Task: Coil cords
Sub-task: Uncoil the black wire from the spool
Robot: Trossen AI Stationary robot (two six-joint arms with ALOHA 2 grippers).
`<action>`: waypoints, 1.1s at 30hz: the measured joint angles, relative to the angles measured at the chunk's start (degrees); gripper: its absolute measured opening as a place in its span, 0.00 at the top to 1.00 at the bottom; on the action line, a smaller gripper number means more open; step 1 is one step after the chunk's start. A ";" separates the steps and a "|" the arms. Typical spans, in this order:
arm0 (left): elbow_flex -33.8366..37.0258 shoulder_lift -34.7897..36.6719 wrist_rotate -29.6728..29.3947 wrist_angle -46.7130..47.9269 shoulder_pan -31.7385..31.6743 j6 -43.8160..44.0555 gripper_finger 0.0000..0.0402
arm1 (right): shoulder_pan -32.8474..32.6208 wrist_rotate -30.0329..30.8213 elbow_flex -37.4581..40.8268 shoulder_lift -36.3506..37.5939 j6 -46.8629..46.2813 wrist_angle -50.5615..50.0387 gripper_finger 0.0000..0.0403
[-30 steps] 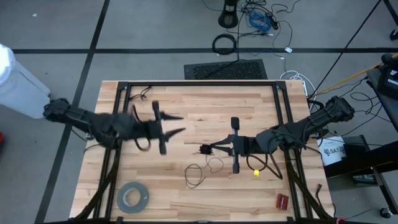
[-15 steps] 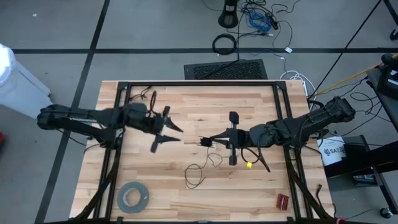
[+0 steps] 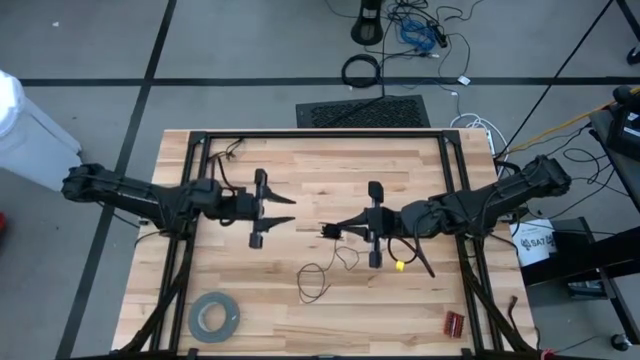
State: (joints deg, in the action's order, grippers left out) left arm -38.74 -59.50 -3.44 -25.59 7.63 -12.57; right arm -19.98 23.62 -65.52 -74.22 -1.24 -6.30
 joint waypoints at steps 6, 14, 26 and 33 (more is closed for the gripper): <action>0.04 -1.86 2.07 -1.52 -0.47 0.08 0.57 | -0.03 -0.01 0.00 -0.69 -1.07 1.35 1.00; 0.07 -5.85 4.23 -4.30 1.39 3.23 0.57 | 0.09 0.01 0.00 -0.71 -0.80 1.37 1.00; 0.07 -10.38 -2.38 -8.08 3.04 3.28 0.57 | 0.72 -3.01 0.00 -0.71 0.23 1.36 1.00; 0.07 -10.69 -2.76 -10.32 3.09 3.61 0.57 | 1.02 -3.00 0.00 -0.71 0.27 1.37 1.00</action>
State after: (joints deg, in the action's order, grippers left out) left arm -38.68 -70.19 -6.20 -35.91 10.72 -8.96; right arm -18.96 20.62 -65.52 -74.94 -0.97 -4.93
